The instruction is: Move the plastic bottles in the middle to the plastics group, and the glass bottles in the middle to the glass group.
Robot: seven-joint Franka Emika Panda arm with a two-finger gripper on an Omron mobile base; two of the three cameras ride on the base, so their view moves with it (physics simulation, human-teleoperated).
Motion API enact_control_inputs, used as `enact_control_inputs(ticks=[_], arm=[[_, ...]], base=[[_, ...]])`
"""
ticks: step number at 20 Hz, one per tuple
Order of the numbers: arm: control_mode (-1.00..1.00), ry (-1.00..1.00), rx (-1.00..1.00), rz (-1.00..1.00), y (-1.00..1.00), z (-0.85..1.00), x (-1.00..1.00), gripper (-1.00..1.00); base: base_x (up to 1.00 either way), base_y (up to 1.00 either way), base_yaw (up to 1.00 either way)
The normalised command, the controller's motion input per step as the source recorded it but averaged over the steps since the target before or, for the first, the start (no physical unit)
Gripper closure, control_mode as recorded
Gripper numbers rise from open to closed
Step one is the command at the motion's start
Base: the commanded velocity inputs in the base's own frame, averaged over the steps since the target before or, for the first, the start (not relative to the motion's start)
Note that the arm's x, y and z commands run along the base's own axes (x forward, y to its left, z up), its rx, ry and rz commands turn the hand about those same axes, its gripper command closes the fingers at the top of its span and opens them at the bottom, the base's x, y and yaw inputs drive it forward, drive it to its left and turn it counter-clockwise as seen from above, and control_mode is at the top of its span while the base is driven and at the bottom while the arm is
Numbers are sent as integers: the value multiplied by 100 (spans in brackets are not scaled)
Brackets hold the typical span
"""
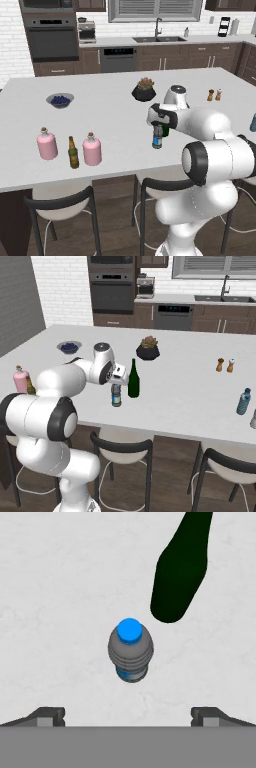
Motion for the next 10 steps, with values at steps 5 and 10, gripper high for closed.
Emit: enact_control_inputs(ticks=[5,10], arm=[[-100,0,0,7,0,-9,5,-100],[-100,0,-2,6,0,-9,7,-100]], base=[[0,0,0],[0,0,0]])
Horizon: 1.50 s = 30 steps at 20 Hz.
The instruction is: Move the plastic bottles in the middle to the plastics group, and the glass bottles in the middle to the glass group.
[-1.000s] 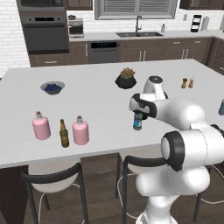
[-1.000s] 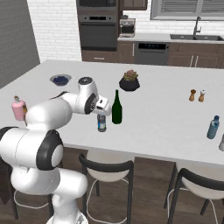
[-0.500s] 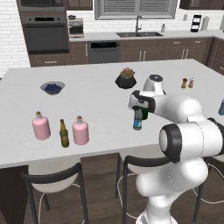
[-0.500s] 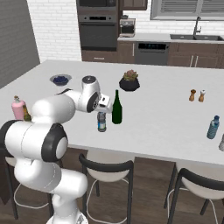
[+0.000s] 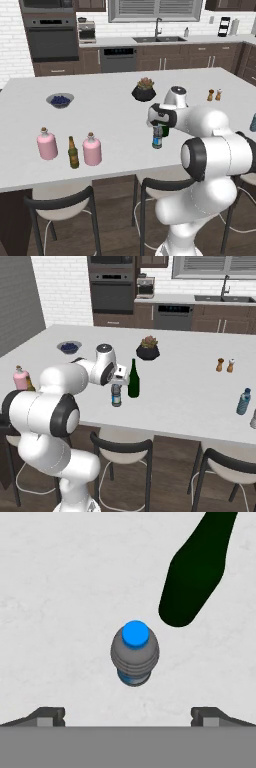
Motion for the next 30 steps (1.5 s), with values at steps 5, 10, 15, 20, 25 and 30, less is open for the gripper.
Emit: enact_control_inputs(ticks=[5,10,15,20,25,30], arm=[[-100,-3,-6,3,0,0,3,-100],[-100,-3,-6,1,0,0,6,-100],[-100,0,0,0,0,-2,14,-100],[-100,0,0,0,0,0,13,-100],[-100,0,0,0,0,-20,0,-100],[-100,0,0,0,-5,-18,1,-100]], base=[[0,0,0],[0,0,0],[0,0,0],[0,0,0],[0,0,0],[0,0,0]])
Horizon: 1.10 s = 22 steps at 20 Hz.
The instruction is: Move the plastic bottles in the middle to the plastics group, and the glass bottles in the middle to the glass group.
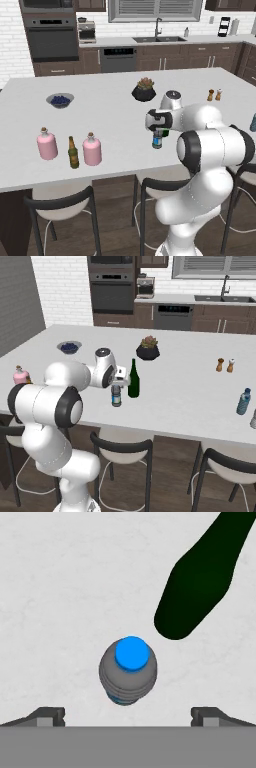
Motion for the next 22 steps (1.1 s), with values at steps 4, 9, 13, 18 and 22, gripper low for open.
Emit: enact_control_inputs(ticks=[4,9,13,18,22], arm=[[-100,0,0,0,-11,0,6,-100],[-100,0,0,0,-4,0,18,-100],[-100,0,0,0,0,-1,13,-100],[-100,1,0,0,0,-8,4,-100],[-100,0,0,0,0,-21,5,-100]], base=[[0,0,0],[0,0,0],[0,0,0],[0,0,0],[0,0,0]])
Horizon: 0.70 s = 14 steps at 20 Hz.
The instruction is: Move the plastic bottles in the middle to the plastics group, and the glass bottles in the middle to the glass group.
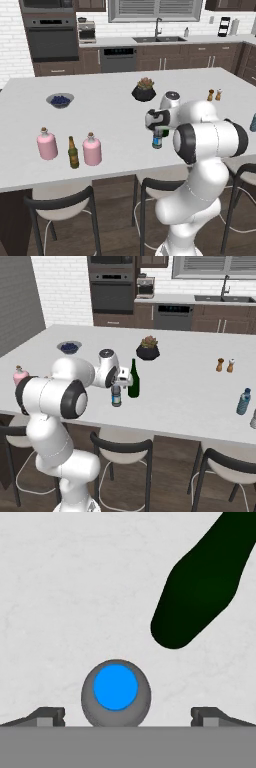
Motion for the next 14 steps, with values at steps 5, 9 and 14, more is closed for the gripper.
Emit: enact_control_inputs(ticks=[5,9,14], arm=[[-100,0,0,0,0,-12,5,-100],[-100,0,1,0,5,-8,6,-100],[-100,0,1,0,1,-3,6,-100]], base=[[0,0,0],[0,0,0],[0,0,0]])
